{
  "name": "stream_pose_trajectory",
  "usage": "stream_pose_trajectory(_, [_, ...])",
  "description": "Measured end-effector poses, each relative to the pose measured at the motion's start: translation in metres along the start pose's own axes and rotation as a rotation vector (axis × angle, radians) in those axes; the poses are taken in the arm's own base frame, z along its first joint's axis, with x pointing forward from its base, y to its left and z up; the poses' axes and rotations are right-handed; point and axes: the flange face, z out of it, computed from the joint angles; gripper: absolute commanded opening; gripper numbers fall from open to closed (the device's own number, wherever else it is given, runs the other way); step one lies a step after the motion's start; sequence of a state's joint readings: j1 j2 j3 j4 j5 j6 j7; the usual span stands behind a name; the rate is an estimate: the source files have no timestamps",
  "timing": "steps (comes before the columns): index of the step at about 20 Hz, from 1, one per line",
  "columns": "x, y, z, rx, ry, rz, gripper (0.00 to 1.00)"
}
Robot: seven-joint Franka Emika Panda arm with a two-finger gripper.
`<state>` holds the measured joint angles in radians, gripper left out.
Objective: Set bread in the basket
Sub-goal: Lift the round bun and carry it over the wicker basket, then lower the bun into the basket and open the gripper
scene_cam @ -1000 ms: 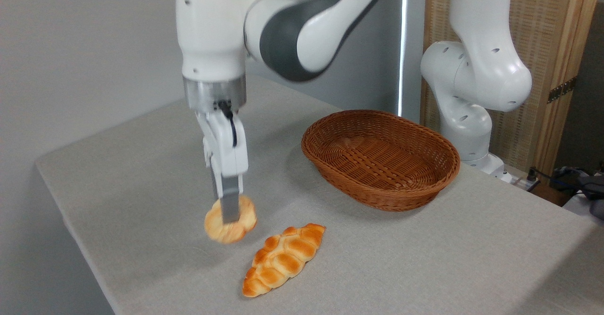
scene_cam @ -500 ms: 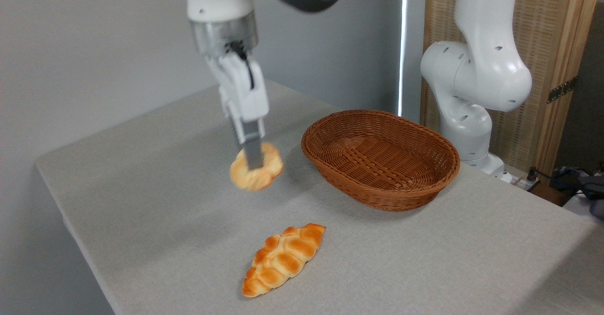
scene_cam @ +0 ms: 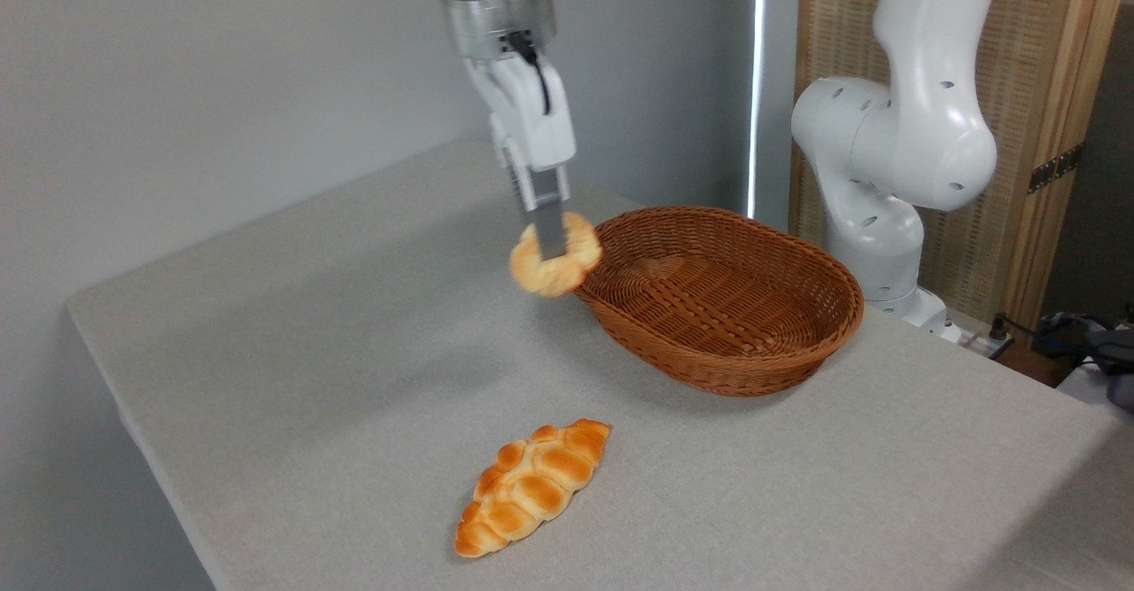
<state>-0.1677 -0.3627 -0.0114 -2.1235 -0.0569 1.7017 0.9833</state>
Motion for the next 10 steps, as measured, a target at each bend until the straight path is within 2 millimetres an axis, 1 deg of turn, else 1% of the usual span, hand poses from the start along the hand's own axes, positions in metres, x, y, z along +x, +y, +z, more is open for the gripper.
stream_pose_trajectory(2, [-0.002,0.033,0.011,-0.026,-0.032,0.036,0.25])
stream_pose_trajectory(5, [0.002,0.071,0.023,-0.091,-0.094,0.097,0.27])
stream_pose_trajectory(6, [0.005,0.081,0.027,-0.112,-0.114,0.119,0.34])
stream_pose_trajectory(7, [0.008,0.088,0.032,-0.128,-0.13,0.138,0.35])
stream_pose_trajectory(9, [0.012,0.095,0.043,-0.146,-0.149,0.16,0.47])
stream_pose_trajectory(10, [0.013,0.097,0.047,-0.152,-0.155,0.166,0.6])
